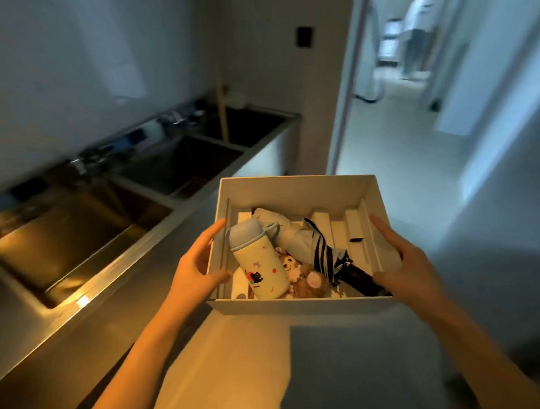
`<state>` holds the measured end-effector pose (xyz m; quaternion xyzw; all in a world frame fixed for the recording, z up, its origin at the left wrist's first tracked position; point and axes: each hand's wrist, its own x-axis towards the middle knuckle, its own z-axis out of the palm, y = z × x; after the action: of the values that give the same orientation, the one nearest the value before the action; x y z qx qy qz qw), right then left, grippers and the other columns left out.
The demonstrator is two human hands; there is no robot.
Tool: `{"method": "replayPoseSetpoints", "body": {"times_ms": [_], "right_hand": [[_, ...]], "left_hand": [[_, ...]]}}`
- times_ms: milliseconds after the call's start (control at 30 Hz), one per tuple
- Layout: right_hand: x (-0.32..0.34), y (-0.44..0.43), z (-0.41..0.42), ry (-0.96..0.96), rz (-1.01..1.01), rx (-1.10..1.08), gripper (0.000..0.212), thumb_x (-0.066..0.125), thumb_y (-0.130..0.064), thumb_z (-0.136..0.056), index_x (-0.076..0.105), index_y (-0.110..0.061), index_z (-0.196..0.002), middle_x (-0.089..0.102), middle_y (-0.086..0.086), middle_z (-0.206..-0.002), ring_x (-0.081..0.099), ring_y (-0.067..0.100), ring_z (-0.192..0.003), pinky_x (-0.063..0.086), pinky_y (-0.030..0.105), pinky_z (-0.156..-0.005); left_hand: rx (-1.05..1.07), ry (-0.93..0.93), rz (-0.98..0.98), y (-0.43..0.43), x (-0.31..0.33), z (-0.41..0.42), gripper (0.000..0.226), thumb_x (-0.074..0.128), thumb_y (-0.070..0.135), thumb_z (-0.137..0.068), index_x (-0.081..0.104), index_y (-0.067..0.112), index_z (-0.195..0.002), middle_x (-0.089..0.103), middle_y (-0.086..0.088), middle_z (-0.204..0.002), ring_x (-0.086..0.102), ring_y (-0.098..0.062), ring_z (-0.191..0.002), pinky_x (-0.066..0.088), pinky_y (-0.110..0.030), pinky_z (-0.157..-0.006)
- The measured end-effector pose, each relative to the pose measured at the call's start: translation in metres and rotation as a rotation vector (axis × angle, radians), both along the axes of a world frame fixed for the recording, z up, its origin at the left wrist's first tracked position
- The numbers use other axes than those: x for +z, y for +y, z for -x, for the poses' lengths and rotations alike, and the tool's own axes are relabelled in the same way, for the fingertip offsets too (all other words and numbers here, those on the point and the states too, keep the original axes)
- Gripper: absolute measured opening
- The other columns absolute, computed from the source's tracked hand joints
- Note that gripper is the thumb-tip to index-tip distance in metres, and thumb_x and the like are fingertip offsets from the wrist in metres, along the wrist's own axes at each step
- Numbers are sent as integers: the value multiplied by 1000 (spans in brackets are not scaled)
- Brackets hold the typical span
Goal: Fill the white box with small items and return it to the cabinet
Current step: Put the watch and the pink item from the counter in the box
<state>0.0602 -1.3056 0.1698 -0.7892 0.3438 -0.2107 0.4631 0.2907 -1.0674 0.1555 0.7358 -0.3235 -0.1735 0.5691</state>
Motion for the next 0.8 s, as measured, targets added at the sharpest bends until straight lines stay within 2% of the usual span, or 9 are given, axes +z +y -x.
{"method": "replayPoseSetpoints", "body": {"times_ms": [67, 200, 333, 400, 500, 567, 633, 700, 800], "right_hand": [[1, -14, -35, 2, 6, 130, 101, 72, 11, -65, 38, -60, -129, 62, -41, -85, 66, -3, -70, 50, 14, -50], [3, -16, -102, 9, 22, 362, 107, 68, 12, -66, 32, -74, -118, 48, -34, -100, 59, -11, -72, 50, 16, -46], [-3, -2, -151, -5, 24, 585, 104, 64, 14, -65, 34, -61, -131, 52, -27, -109, 59, -4, -79, 48, 13, -49], [-7, 12, -170, 0, 10, 709, 103, 66, 11, -67, 32, -57, -137, 47, -22, -121, 53, 1, -95, 47, 15, -62], [-8, 44, -195, -4, 1, 886, 101, 72, 3, -69, 28, -67, -127, 47, -33, -109, 50, 2, -97, 48, 31, -80], [-9, 68, -211, -2, -26, 994, 98, 74, 2, -71, 29, -60, -131, 43, -36, -113, 47, 5, -105, 49, 42, -87], [-13, 97, -224, 16, -55, 1072, 98, 74, 4, -72, 30, -53, -138, 43, -23, -129, 41, 8, -113, 48, 46, -90], [-18, 130, -235, 38, -57, 1134, 99, 72, 7, -73, 29, -53, -139, 42, -9, -140, 42, 11, -116, 49, 45, -89], [-24, 185, -248, 52, -49, 1222, 101, 71, 10, -72, 28, -55, -136, 37, 1, -149, 42, 25, -128, 50, 47, -90]], "left_hand": [[147, 8, 0, 14, 1, -1, 88, 68, -10, -75, 39, 51, -133, 37, 31, -134, 34, 0, -125, 35, -33, -98], [400, 23, 15, 49, 1, 5, 86, 71, -6, -76, 41, 52, -132, 39, 36, -129, 41, 0, -120, 40, -27, -94], [598, 49, 33, 87, 0, 23, 87, 73, -2, -75, 42, 60, -128, 43, 39, -124, 47, 2, -115, 47, -14, -76], [685, 58, 38, 106, 0, 36, 86, 72, -2, -75, 43, 60, -127, 46, 43, -121, 47, 7, -114, 49, -11, -70], [828, 55, 30, 138, 1, 58, 85, 72, -5, -75, 43, 55, -127, 47, 42, -121, 46, 10, -115, 47, -7, -72], [915, 55, 21, 158, -3, 72, 85, 71, -6, -74, 43, 54, -127, 47, 45, -119, 45, 15, -114, 46, -4, -70], [1005, 82, 12, 182, -7, 86, 86, 71, -6, -74, 42, 57, -125, 45, 52, -113, 41, 25, -108, 43, 1, -65], [1105, 105, -5, 208, -9, 100, 85, 73, -2, -75, 41, 59, -124, 42, 50, -115, 42, 23, -106, 44, -1, -63], [1222, 129, -5, 252, -17, 114, 84, 74, 0, -75, 42, 59, -124, 37, 42, -123, 39, 12, -111, 41, -12, -81]]}}
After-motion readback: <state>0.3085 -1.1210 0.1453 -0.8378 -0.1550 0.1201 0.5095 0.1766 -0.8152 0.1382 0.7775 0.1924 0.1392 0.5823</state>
